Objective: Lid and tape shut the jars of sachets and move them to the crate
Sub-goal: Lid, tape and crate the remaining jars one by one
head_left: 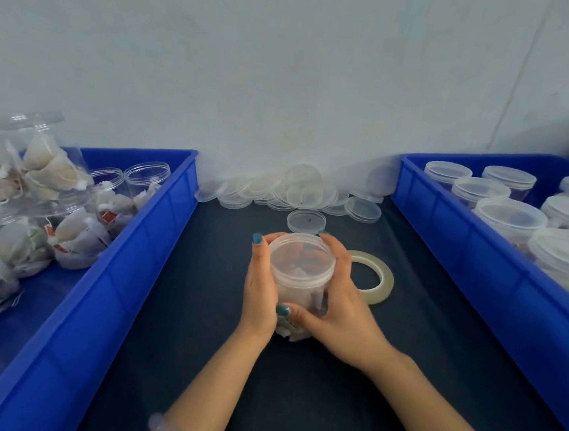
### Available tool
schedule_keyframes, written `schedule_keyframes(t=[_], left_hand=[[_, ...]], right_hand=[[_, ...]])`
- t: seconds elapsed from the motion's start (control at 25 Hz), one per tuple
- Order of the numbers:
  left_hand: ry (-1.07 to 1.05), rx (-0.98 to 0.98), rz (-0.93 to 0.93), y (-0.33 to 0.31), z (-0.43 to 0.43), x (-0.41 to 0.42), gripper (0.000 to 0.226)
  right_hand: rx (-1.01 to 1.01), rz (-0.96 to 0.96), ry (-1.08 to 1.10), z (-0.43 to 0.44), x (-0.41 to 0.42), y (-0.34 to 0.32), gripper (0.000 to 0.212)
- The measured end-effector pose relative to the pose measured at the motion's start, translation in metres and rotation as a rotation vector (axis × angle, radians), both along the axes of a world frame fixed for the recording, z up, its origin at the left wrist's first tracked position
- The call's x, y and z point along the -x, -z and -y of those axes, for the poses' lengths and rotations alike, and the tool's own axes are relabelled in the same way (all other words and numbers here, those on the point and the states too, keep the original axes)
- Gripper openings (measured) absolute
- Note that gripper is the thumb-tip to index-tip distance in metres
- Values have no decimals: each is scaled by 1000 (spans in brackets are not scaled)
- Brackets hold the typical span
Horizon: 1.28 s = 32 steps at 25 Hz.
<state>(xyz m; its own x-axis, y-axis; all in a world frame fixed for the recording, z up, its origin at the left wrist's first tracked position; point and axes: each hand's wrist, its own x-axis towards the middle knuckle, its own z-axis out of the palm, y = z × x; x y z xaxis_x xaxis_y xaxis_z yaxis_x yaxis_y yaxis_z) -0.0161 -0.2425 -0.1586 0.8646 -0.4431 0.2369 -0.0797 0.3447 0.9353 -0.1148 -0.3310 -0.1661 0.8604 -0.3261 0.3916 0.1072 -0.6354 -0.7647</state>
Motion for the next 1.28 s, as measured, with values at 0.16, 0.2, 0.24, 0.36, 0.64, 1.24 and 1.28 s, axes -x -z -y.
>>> schedule_keyframes(t=[0.16, 0.2, 0.24, 0.36, 0.64, 1.24, 1.28], left_hand=[[55, -67, 63, 3, 2, 3, 62], [86, -110, 72, 3, 2, 4, 60], [134, -144, 86, 3, 2, 6, 55], [308, -192, 134, 3, 3, 11, 35], [376, -374, 218, 7, 1, 14, 17], [300, -422, 207, 8, -3, 1, 23], [298, -421, 204, 8, -3, 0, 23]], right_hand=[[-114, 33, -65, 12, 5, -6, 99], [-184, 83, -58, 16, 7, -11, 96], [-263, 156, -28, 21, 9, -17, 93], [-323, 365, 161, 37, 18, -46, 92], [-320, 376, 654, 124, 65, -112, 103], [-214, 210, 1115, 139, 74, -112, 103], [-213, 228, 1139, 142, 76, -113, 103]])
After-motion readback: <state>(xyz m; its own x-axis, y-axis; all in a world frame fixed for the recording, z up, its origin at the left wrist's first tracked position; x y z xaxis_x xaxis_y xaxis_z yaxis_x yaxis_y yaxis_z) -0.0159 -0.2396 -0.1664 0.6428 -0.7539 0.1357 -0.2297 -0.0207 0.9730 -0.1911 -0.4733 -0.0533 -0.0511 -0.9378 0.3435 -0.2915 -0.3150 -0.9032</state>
